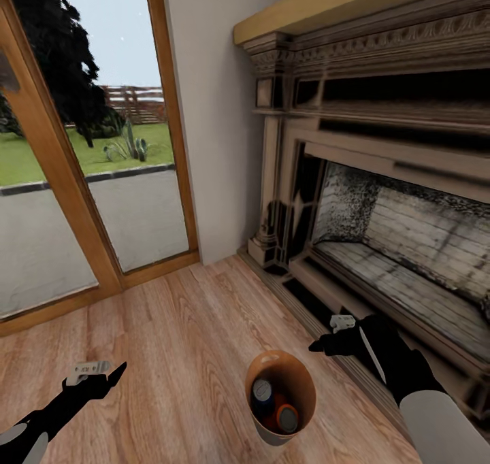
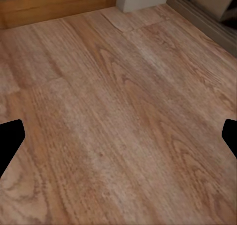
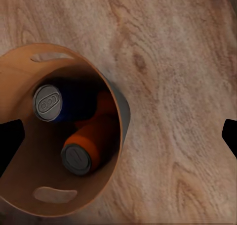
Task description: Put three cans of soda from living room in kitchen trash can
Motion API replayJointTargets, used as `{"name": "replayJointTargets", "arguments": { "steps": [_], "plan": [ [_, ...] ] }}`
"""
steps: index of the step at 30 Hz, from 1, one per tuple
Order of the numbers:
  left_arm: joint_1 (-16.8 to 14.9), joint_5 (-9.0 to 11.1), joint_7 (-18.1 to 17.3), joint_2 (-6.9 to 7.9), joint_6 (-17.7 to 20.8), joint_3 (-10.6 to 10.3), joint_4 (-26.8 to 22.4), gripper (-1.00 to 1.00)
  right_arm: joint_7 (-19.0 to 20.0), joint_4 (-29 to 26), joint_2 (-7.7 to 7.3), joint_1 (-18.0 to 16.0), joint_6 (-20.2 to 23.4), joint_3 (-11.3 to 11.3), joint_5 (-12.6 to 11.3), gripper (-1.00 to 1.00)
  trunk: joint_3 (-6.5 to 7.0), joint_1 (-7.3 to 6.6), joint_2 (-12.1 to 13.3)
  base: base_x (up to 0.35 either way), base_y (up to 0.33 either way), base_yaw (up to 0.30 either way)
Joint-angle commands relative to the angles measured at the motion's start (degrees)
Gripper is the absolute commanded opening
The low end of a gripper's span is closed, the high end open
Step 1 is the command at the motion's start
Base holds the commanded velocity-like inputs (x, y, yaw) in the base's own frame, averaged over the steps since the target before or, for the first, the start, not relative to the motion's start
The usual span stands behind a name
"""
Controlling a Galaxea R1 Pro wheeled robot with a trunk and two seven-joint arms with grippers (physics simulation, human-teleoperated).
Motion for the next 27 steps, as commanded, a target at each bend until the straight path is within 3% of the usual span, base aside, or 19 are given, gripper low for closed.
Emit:
{"name": "replayJointTargets", "arguments": {
  "steps": [1,8,10,17,27],
  "plan": [
    [0.0,0.0,0.0,0.0,0.0,0.0,0.07,1.0,-0.03,-0.2,-0.02,0.35,0.0,0.01,0.0,1.0,0.18,-0.23,0.42,0.0,0.0,0.0],
    [0.0,0.02,0.02,0.0,0.0,0.0,0.59,1.0,-0.2,-0.94,-0.37,2.28,-0.9,-0.05,0.0,1.0,1.44,-1.76,3.22,0.0,0.0,0.0],
    [0.0,-0.07,1.16,0.0,0.0,-0.19,0.71,1.0,-0.01,-2.36,-1.24,5.7,-5.73,-0.07,0.02,1.0,1.8,-2.2,4.03,0.0,0.0,0.0],
    [0.04,-0.06,2.17,0.0,-0.37,-0.55,2.73,1.0,-0.21,-3.72,-1.98,8.85,-8.17,-0.07,0.07,1.0,3.06,-3.74,6.83,0.0,0.0,0.0],
    [0.08,0.17,2.23,0.0,-1.8,-0.61,6.67,1.0,-0.36,-13.52,-2.79,17.5,-8.67,-0.07,0.09,1.0,4.85,-5.94,10.84,0.0,0.0,0.0]
  ]
}}
